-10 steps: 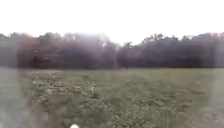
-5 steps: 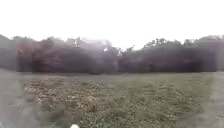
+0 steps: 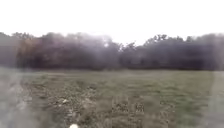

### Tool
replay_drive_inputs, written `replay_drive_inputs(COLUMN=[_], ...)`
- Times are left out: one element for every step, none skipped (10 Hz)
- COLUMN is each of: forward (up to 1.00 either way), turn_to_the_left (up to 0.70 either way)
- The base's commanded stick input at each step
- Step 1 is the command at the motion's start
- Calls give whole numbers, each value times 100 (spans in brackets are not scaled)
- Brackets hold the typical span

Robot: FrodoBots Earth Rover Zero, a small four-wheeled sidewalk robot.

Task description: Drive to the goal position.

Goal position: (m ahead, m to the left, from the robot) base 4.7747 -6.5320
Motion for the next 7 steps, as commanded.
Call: replay_drive_inputs(forward=[70, 70, 70, 70, 70, 70, 70], turn_to_the_left=[0, -1, 0, 0, 0, -2, -11])
